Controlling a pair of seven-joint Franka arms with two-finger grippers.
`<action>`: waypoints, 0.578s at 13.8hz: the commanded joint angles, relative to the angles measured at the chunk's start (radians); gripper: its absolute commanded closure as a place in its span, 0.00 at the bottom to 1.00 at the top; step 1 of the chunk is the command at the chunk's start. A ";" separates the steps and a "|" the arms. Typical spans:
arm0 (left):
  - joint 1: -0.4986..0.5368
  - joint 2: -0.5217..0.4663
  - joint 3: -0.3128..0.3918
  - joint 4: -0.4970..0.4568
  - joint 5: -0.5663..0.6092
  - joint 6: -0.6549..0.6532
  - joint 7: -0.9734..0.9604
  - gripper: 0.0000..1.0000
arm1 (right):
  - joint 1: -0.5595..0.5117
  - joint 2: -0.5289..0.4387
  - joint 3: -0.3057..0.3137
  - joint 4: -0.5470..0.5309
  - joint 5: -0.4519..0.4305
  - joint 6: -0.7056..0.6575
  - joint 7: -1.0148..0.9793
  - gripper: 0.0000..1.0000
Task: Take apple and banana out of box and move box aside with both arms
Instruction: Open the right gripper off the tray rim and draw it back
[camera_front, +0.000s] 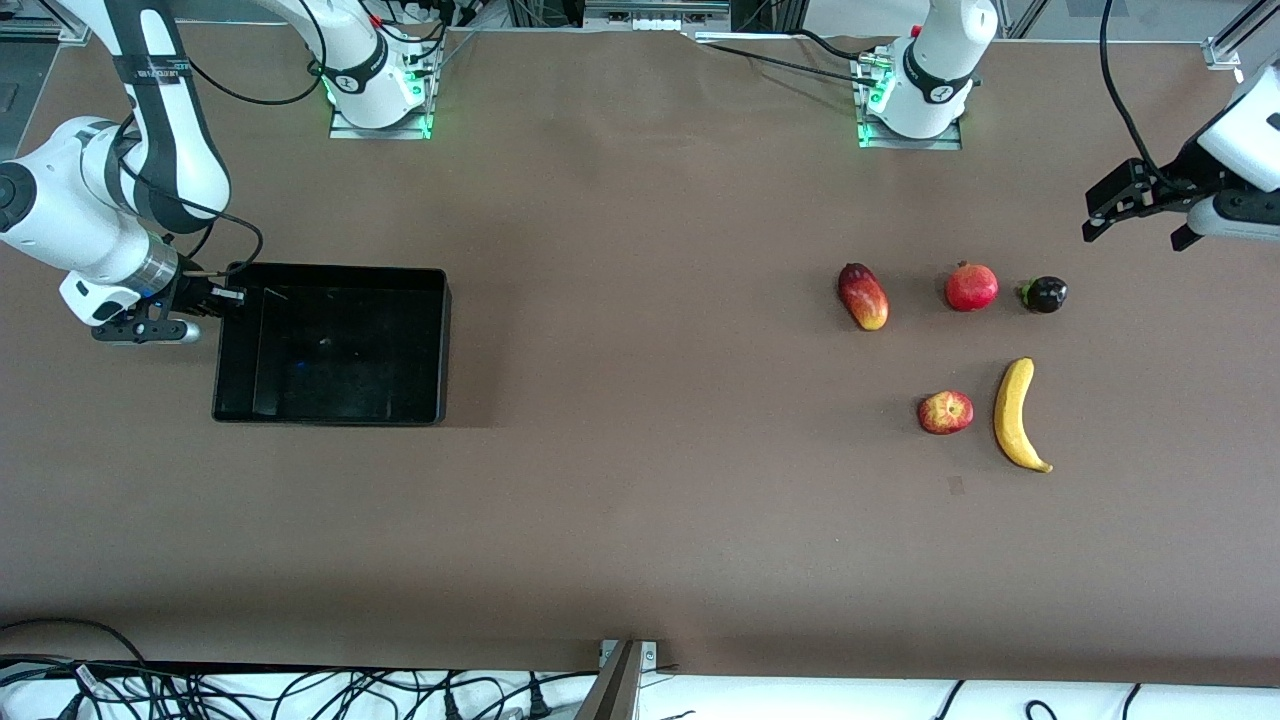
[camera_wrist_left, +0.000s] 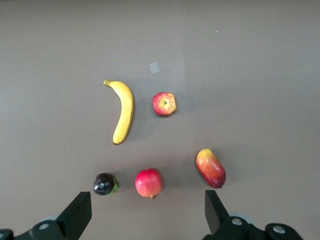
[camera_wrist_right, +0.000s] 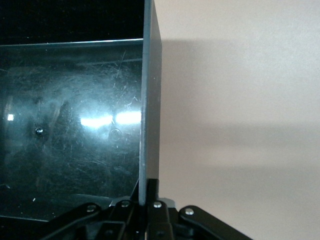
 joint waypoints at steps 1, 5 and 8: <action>0.031 -0.027 -0.101 0.045 0.016 -0.100 -0.088 0.00 | 0.009 -0.014 -0.006 -0.020 -0.003 0.008 -0.043 0.15; 0.025 -0.033 -0.080 0.112 0.018 -0.163 -0.100 0.00 | 0.010 -0.038 -0.007 0.000 -0.004 -0.029 -0.034 0.00; 0.019 -0.032 -0.048 0.115 0.018 -0.164 -0.037 0.00 | 0.012 -0.063 -0.009 0.109 -0.038 -0.204 -0.029 0.00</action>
